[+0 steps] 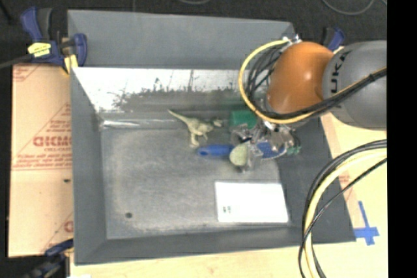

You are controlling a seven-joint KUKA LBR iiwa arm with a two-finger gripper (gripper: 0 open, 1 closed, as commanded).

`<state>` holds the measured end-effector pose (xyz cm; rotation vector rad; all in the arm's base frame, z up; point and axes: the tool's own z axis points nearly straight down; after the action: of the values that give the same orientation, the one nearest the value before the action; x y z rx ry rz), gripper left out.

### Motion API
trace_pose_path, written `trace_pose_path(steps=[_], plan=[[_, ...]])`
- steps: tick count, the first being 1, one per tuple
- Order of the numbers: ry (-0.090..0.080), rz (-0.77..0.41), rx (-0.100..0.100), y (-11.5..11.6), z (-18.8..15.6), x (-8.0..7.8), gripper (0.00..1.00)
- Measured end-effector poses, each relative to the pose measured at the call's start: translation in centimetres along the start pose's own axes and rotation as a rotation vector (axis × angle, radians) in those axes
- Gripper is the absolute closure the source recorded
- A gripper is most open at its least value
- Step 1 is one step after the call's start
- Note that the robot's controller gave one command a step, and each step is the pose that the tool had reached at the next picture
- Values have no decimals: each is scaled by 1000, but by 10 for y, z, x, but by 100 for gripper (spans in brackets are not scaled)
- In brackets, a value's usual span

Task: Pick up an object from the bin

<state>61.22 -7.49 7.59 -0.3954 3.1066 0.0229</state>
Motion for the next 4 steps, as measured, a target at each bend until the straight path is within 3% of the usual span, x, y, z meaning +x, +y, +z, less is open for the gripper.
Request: trace_pose_path(steps=[4], plan=[[6,-2,8,0,-23,1,100]])
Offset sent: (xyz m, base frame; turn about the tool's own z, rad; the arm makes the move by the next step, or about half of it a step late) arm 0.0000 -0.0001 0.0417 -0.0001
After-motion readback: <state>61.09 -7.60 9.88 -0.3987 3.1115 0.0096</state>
